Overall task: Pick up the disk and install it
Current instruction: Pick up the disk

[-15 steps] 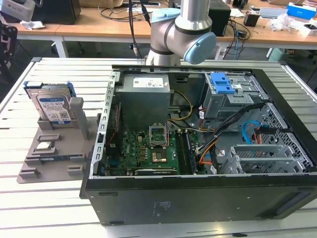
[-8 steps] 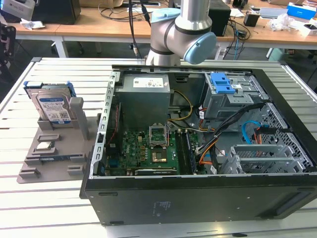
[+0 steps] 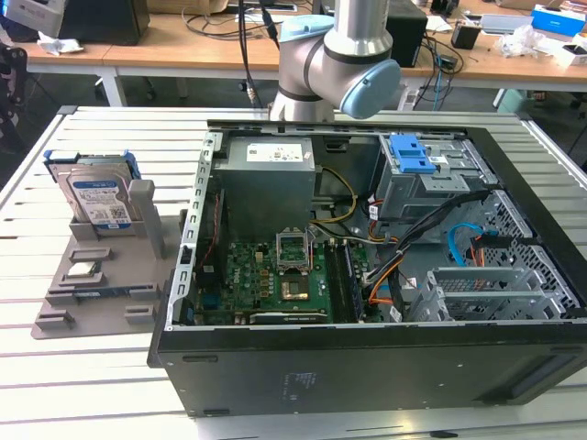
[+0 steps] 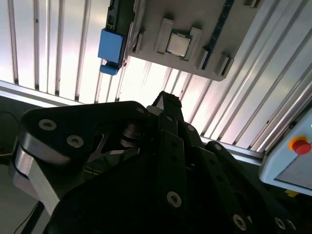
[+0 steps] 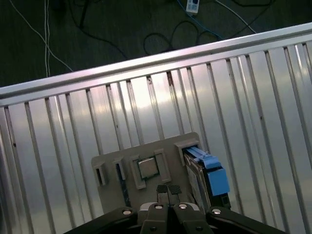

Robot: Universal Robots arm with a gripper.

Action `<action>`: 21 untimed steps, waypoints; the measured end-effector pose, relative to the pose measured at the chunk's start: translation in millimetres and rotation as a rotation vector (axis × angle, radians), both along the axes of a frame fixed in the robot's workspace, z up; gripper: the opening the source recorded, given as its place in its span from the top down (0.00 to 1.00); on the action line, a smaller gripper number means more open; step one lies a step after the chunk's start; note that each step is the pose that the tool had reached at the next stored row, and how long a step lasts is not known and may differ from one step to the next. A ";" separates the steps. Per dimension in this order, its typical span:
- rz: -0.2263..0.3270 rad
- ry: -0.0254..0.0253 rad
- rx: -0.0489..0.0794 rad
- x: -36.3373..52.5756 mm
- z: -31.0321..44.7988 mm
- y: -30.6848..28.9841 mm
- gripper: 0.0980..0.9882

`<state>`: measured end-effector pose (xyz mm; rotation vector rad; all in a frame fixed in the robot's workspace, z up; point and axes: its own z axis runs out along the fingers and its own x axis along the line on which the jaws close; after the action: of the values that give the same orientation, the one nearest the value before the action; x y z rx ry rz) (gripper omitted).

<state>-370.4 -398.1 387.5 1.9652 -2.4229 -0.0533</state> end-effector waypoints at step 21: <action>0.052 0.0000 0.000 0.0 0.0 0.1 0.64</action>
<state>-370.4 -398.1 387.5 2.0275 -2.3698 -0.0523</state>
